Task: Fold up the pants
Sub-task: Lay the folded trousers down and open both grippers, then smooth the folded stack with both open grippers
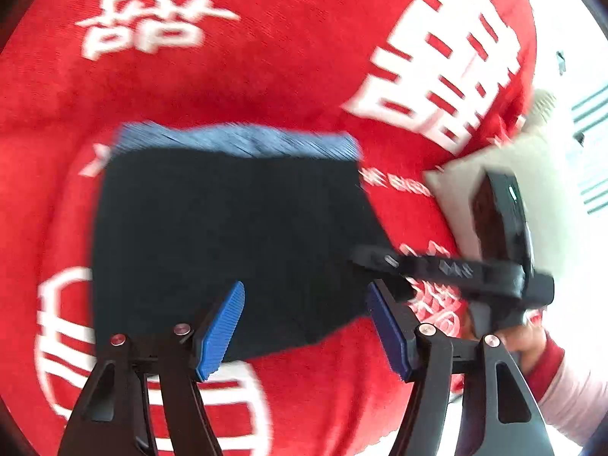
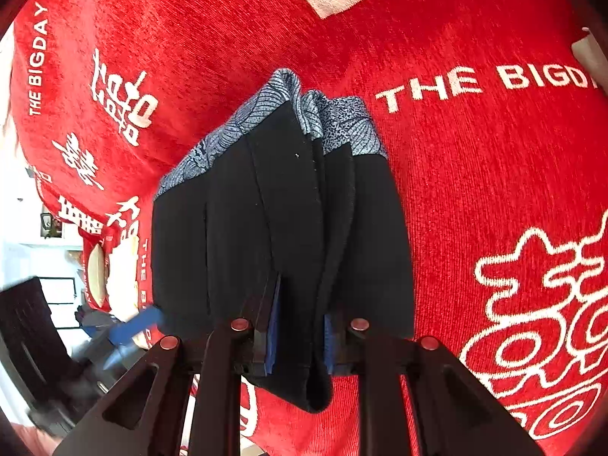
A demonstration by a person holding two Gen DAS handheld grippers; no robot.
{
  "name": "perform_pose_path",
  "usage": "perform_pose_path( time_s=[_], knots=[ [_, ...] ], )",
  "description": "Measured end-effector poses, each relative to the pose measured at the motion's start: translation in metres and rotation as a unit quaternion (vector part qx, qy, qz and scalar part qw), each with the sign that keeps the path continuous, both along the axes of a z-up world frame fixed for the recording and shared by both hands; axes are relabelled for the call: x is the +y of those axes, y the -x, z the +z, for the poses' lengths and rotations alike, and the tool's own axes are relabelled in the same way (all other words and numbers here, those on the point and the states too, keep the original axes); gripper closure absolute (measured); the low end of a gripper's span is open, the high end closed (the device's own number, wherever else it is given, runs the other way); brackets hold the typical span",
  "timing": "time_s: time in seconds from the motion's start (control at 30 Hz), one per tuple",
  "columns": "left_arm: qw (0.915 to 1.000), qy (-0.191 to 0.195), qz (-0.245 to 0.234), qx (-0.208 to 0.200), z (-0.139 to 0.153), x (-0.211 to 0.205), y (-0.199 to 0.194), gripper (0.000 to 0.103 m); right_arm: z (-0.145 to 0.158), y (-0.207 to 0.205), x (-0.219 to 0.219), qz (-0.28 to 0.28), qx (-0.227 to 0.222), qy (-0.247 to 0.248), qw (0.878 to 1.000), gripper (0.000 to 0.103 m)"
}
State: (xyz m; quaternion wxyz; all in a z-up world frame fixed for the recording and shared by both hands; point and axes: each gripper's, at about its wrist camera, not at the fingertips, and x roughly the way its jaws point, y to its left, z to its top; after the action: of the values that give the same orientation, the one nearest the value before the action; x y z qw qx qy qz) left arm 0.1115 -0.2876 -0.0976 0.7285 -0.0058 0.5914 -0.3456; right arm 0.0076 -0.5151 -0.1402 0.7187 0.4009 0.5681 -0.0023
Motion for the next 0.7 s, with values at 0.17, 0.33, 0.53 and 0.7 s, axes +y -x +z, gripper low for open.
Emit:
perform_pose_path(
  time_s=[0.17, 0.33, 0.53, 0.7],
  knots=[
    [0.9947, -0.081, 0.049, -0.041, -0.017, 0.026, -0.042, 0.036, 0.003, 0.007, -0.004, -0.024, 0.007, -0.004, 1.0, 0.078],
    [0.9893, -0.113, 0.065, -0.065, -0.03, 0.041, -0.07, 0.036, 0.042, 0.011, -0.008, -0.023, 0.019, 0.121, 0.992, 0.076],
    [0.9898, -0.105, 0.089, -0.036, -0.051, 0.039, -0.077, 0.025, 0.066, -0.035, 0.002, 0.015, -0.018, 0.162, 0.986, 0.076],
    [0.9868, -0.141, 0.057, -0.057, -0.068, 0.016, -0.06, 0.014, 0.037, -0.074, 0.013, 0.04, -0.004, 0.173, 0.984, 0.076]
  ],
)
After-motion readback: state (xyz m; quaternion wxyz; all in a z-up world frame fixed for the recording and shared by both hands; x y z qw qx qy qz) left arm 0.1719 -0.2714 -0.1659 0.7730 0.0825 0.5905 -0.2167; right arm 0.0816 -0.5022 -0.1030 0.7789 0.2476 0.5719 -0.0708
